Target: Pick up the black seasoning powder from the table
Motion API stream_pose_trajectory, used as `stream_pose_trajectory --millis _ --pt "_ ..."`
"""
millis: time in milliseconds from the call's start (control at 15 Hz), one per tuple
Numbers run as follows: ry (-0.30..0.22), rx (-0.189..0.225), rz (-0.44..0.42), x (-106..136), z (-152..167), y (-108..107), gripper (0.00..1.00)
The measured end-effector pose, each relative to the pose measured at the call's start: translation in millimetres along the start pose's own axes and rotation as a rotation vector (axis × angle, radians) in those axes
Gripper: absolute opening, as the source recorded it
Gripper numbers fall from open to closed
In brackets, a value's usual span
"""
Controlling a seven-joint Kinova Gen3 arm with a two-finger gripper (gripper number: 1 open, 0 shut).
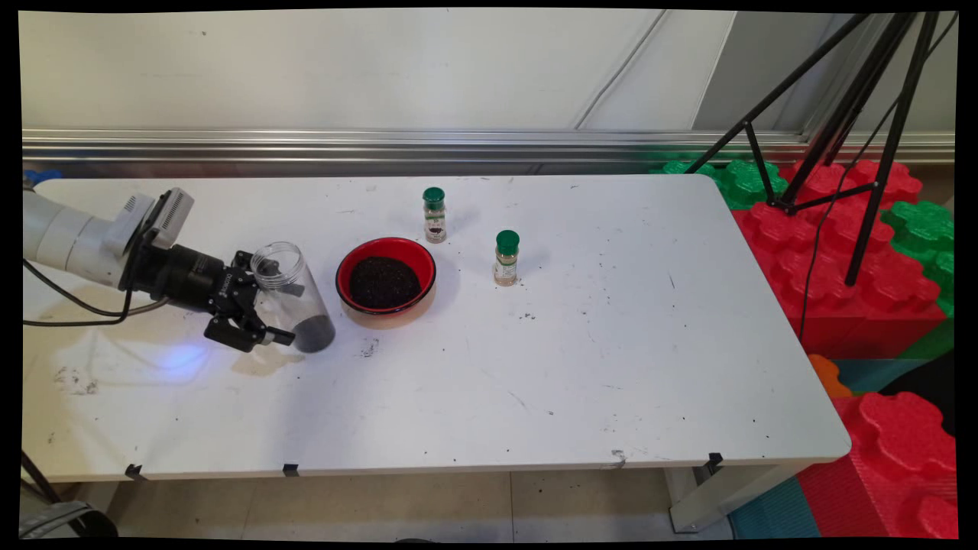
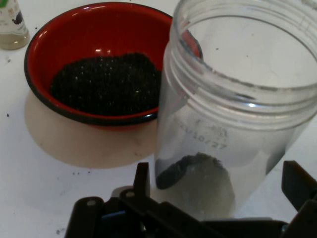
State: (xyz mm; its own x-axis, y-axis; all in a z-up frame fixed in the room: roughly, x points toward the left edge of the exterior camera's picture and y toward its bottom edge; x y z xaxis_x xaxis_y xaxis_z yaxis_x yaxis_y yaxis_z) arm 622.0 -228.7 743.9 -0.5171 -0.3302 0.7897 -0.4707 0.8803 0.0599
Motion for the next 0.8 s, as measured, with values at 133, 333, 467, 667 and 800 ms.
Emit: stream_pose_trajectory --millis 133,333,467,667,800 --pt "0.012 -0.003 -0.001 -3.4 2.5 0.5 1.00" --pt "0.031 -0.002 0.001 -8.0 6.5 0.7 1.00" --pt "0.042 0.000 0.004 -10.0 8.7 0.6 1.00" --pt "0.057 0.003 0.009 -12.2 11.6 0.3 1.00" --pt "0.071 0.007 0.015 -13.6 13.5 0.0 1.00"
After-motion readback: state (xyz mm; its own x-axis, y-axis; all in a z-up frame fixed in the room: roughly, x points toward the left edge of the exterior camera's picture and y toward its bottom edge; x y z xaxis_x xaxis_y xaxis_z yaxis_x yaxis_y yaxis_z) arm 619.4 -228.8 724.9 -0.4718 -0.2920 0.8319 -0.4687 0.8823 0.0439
